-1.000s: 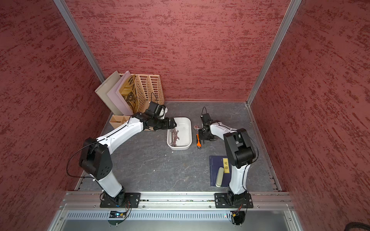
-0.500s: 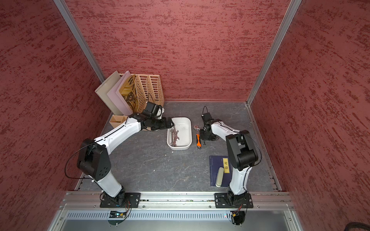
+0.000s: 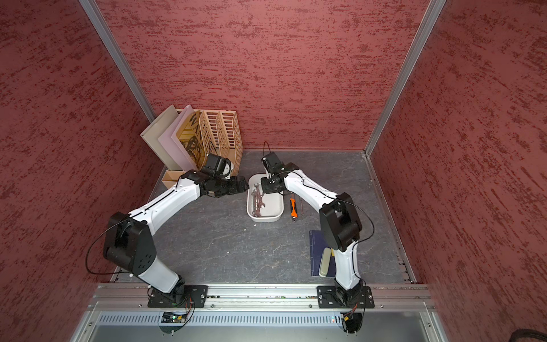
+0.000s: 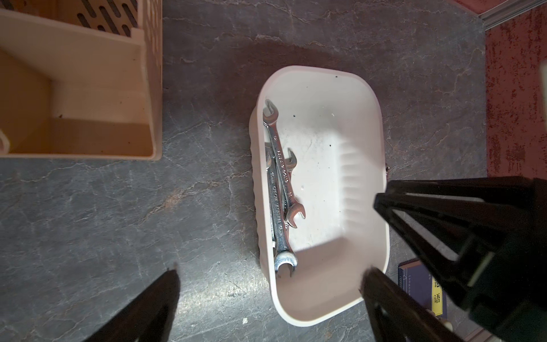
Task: Take out the wrench from the storage box
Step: Pick up the wrench from the storage box.
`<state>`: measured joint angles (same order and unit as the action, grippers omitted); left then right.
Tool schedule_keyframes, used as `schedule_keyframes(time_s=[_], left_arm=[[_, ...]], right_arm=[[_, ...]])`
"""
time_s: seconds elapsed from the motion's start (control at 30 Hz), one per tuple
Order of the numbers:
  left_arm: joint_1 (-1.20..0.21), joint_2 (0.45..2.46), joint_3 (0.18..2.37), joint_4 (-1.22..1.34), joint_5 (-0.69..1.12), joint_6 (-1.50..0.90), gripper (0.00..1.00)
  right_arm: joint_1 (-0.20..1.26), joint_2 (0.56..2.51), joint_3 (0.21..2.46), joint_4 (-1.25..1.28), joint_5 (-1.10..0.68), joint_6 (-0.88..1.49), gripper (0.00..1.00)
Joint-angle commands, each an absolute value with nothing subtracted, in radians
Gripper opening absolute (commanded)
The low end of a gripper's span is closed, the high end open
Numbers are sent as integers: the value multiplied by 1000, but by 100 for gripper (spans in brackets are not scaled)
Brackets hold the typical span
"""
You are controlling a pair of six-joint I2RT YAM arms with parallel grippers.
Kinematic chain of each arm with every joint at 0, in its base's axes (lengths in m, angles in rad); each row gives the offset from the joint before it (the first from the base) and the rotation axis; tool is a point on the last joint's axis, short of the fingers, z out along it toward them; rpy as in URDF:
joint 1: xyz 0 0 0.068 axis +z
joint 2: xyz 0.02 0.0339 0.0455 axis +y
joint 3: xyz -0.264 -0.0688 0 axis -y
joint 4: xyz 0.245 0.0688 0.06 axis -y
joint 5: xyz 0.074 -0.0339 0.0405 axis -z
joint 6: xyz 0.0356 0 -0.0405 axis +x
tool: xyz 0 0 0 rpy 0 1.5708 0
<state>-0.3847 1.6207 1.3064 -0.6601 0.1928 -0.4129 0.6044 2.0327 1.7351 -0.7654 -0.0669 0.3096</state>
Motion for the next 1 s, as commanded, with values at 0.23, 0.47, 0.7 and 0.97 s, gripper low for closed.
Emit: schedule_keyframes(time_s=[0.23,0.47,0.7,0.97], left_arm=[[-375,1589,1278,-647,184,-396,100],[-373,1582,1273,-649,180,-394,100],[-373,1590,1271,-643,196,-396,100],[-373,1589,1266,-638,197,-397,100]], right_arm=[[627,2238,1905,-764,-142,317,29],[623,2354,2019,-751,-104,315,29],[603,2389,2041,-721,-91,330,29],[600,2414,2057,-719,-87,337,29]])
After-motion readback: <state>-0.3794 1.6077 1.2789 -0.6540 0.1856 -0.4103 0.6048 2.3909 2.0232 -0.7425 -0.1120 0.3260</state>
